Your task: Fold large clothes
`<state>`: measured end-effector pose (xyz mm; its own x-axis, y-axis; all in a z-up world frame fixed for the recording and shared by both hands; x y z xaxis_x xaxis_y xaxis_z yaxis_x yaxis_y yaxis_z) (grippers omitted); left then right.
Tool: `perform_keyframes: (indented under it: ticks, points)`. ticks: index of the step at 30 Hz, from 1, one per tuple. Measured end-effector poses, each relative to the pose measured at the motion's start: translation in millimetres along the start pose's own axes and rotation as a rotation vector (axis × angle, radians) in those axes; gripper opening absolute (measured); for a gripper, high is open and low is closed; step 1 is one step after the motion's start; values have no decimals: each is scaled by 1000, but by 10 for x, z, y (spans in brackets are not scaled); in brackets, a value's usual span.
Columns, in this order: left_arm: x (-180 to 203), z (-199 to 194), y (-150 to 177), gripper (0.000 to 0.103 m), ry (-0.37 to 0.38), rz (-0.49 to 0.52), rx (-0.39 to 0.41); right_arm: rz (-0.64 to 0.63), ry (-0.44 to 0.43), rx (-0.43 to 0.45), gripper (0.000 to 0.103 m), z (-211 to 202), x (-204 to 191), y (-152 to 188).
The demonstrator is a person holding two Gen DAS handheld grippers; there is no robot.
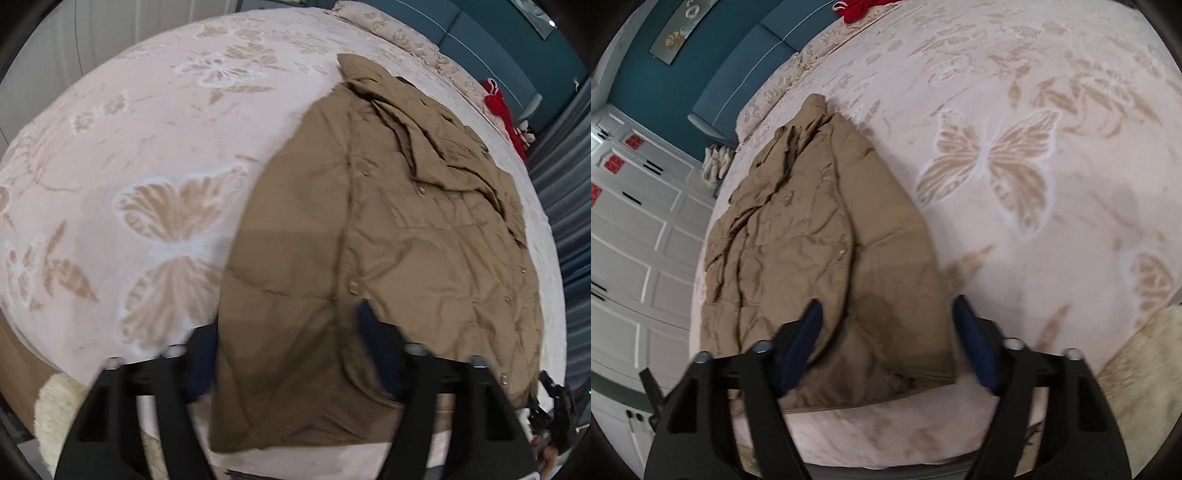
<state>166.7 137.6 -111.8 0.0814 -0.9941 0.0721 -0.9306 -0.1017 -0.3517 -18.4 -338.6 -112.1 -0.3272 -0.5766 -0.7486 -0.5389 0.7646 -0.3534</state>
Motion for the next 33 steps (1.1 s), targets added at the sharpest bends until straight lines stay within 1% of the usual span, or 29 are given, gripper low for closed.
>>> perform_keyframes:
  ticks: [1, 2, 3, 4, 6, 10, 12, 14, 15, 17, 18, 19, 20, 21, 23, 24, 25, 26, 28, 30, 33]
  points:
    - [26, -22, 24, 41, 6, 1, 0, -3, 12, -11, 37, 20, -10, 5]
    - [49, -53, 17, 22, 26, 7, 0, -15, 23, -18, 24, 23, -29, 27]
    - [81, -108, 22, 4, 23, 17, 7, -39, 38, -32, 11, 29, -77, 25]
    - [79, -202, 111, 4, 16, 23, 17, -53, 40, -34, 7, 2, -107, 33]
    - [52, -374, 121, 1, 45, 24, 47, -100, 31, -34, 5, -97, -236, 34]
    - [-27, -805, 176, 1, 80, 66, 94, -257, 24, -67, 4, -418, -596, 83]
    - [-72, -1039, 265, 0, 87, 105, 107, -332, 17, -102, 4, -655, -732, 151]
    - [-153, -1373, 417, 0, 89, 167, 127, -396, 7, -128, 4, -896, -836, 232]
    - [-202, -1558, 494, 0, 86, 200, 141, -447, -7, -147, 4, -1111, -931, 313]
    - [-322, -1907, 609, 0, 108, 223, 160, -497, -35, -155, 4, -1411, -1039, 408]
    - [-373, -2044, 649, 0, 116, 224, 168, -522, -59, -150, 4, -1629, -1128, 455]
    - [-452, -2285, 671, 0, 131, 217, 185, -536, -73, -137, 4, -1773, -1201, 470]
    - [-493, -2403, 673, 0, 143, 207, 198, -549, -91, -107, 4, -1943, -1305, 460]
    - [-530, -2588, 639, 0, 155, 190, 230, -556, -108, -75, 4, -2045, -1386, 423]
    - [-543, -2793, 550, 0, 163, 158, 290, -561, -143, 2, 4, -2152, -1556, 266]
    - [-527, -2841, 488, 0, 166, 143, 314, -560, -159, 29, 4, -2153, -1604, 188]
    - [-484, -2868, 354, 0, 162, 127, 353, -550, -176, 62, 4, -2116, -1653, 56]
    - [-456, -2862, 285, 1, 152, 118, 371, -539, -190, 93, 4, -2037, -1684, -81]
    - [-298, -2723, 6, 1, 122, 107, 406, -528, -186, 128, 4, -1816, -1729, -316]
    - [-128, -2507, -284, 2, 78, 112, 409, -485, -177, 139, 4, -1453, -1717, -608]
    - [88, -2134, -645, 2, 18, 109, 388, -453, -116, 132, 4, -873, -1693, -929]
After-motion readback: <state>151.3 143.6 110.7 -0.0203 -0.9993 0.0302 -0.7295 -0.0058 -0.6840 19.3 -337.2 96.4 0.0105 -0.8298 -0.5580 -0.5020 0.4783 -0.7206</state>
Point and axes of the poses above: each gripper's, at about its wrist camera, not at the fingertips, and z roughly the way its jaws point, x to its right, y to its underside, the point moved 1 cm from there along z, roughly the way its jaws point, and after that the axes turned 15 degrees about -y, right-handed, at the moved point
